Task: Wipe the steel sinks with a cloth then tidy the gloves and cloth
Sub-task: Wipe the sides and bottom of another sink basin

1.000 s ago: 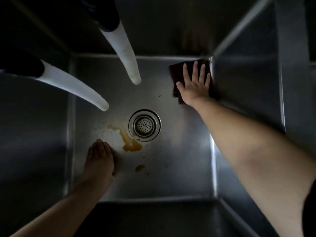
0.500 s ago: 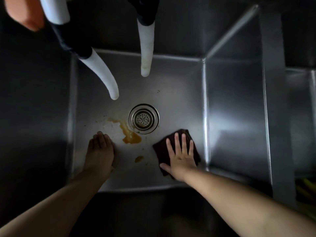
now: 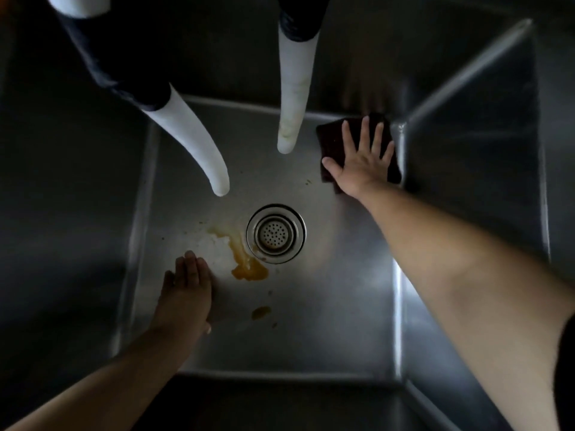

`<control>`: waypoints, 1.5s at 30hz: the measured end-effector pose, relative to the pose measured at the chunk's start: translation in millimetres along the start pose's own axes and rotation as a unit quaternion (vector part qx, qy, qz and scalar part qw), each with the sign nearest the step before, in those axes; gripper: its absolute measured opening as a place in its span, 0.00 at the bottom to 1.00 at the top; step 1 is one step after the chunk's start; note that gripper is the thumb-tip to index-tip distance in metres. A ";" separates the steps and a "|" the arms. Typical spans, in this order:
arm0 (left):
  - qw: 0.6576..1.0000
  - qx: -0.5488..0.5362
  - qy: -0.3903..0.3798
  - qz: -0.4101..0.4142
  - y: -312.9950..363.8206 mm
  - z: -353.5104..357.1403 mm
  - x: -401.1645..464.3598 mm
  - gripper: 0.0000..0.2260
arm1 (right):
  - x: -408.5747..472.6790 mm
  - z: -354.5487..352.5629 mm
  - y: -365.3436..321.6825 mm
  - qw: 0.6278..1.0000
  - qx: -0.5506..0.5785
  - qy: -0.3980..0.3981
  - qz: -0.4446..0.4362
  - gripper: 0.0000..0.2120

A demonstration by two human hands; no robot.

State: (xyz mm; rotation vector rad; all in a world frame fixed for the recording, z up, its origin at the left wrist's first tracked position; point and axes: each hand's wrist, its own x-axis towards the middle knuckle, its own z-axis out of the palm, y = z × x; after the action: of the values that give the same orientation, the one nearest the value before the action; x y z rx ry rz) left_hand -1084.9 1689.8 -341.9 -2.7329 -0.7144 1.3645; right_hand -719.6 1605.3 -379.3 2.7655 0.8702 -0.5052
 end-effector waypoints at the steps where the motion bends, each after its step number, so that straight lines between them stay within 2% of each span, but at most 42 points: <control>1: 1.000 -0.002 0.000 -0.002 0.6 -0.9 -1.6 0.55 | -5.4 2.0 0.2 1.000 0.003 0.004 0.001 0.39; 4: 1.000 0.000 0.005 -0.003 1.4 -4.7 -5.1 0.54 | -42.3 16.5 -0.8 0.999 0.015 0.028 0.006 0.38; 8: 1.000 0.004 0.005 0.000 -1.0 -5.9 -7.1 0.54 | -150.2 51.3 -11.4 0.999 0.016 0.033 -0.017 0.39; 13: 1.000 -0.015 -0.006 0.002 -3.3 -5.6 -7.0 0.54 | -275.3 102.0 -28.4 0.984 -0.038 -0.037 -0.167 0.47; 16: 1.000 -0.022 -0.005 0.003 -3.8 -6.1 -6.8 0.53 | -263.9 99.4 -32.7 0.982 -0.049 -0.018 -0.180 0.48; 21: 1.000 -0.016 -0.006 0.013 -5.6 -5.5 -7.9 0.52 | -158.1 59.7 -49.9 0.992 -0.007 0.027 -0.120 0.41; 26: 0.999 -0.031 -0.015 0.007 -5.2 -7.5 -6.3 0.53 | -30.1 11.4 -59.2 0.987 -0.019 0.071 -0.146 0.35; 30: 0.999 -0.038 -0.021 0.007 -5.4 -4.5 -1.9 0.53 | 4.6 1.2 -57.7 0.980 -0.029 0.101 -0.170 0.32; 35: 0.999 -0.044 -0.020 0.005 -4.7 -2.8 -0.8 0.54 | -27.9 11.3 -47.1 0.978 -0.019 0.101 -0.182 0.30; 39: 0.999 -0.037 -0.019 0.010 -5.5 -5.2 -4.4 0.54 | -109.7 38.0 -35.8 0.972 -0.026 0.081 -0.217 0.32; 42: 0.999 -0.037 -0.019 0.018 -7.5 -6.1 -6.6 0.53 | -181.3 63.3 -25.8 0.957 -0.056 0.061 -0.280 0.36; 45: 0.998 -0.054 -0.022 0.014 -8.4 -5.3 -6.6 0.53 | -243.2 87.4 -18.6 0.918 -0.104 0.013 -0.383 0.40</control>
State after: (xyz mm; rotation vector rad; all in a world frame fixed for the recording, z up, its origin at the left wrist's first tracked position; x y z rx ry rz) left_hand -1087.6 1695.6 -331.9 -2.8136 -0.7775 1.4386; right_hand -940.2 1469.7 -369.5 2.1562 1.8931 -0.4432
